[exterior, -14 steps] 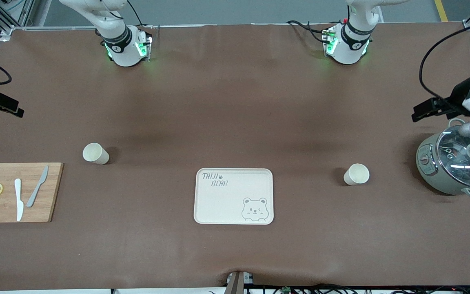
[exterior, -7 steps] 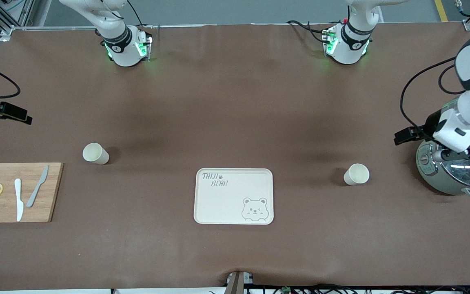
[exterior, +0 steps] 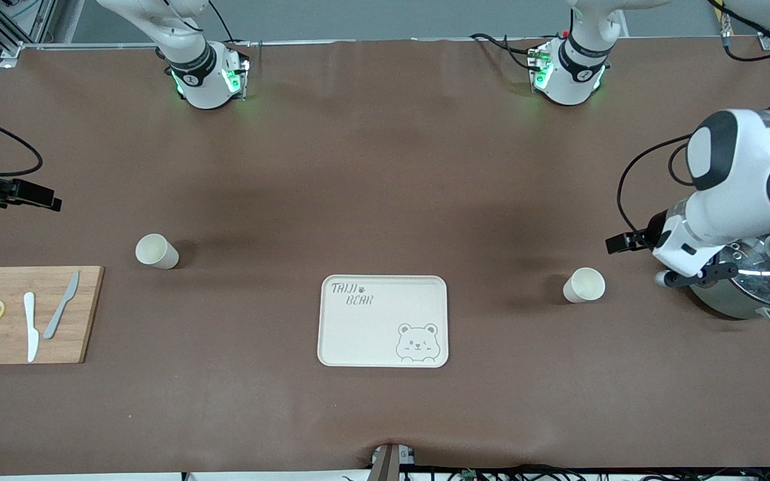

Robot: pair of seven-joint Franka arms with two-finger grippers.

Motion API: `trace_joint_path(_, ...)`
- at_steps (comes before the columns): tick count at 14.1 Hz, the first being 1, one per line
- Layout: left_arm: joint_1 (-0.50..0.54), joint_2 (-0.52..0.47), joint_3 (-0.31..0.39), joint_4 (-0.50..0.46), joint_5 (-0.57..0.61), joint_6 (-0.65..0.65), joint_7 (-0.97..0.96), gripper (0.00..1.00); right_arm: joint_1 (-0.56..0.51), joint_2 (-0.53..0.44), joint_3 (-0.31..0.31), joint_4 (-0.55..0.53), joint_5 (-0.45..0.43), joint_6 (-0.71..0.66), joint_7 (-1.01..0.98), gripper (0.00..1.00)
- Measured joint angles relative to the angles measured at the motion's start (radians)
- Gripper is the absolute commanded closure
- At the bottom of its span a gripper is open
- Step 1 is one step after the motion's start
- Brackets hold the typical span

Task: Place white IKEA cup upright on tray with both arms
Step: 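Grasp the pot-side cup with the left gripper while the right gripper grasps the board cup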

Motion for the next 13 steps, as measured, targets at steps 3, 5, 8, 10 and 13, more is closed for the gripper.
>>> trace_joint_path(3, -0.005, 0.081, -0.001, -0.001, 0.000, 0.084, 0.000, 0.00, -0.032, 0.052, 0.000, -0.006, 0.000, -0.009, 0.000, 0.00)
trace_joint_path(5, -0.005, 0.128, -0.001, -0.001, 0.000, 0.101, 0.000, 0.00, -0.039, 0.093, 0.000, -0.006, 0.000, -0.010, 0.000, 0.00)
trace_joint_path(8, 0.001, 0.189, 0.004, 0.003, 0.000, 0.110, 0.000, 0.00, -0.040, 0.121, 0.000, -0.005, 0.000, -0.009, 0.029, 0.00)
trace_joint_path(10, 0.011, 0.222, 0.010, 0.021, 0.000, 0.112, 0.000, 0.00, -0.042, 0.136, 0.000, -0.005, -0.001, -0.009, 0.042, 0.00)
trace_joint_path(13, 0.020, 0.265, 0.010, 0.056, 0.000, 0.114, 0.001, 0.24, -0.046, 0.158, -0.001, -0.010, 0.000, -0.006, 0.075, 0.00)
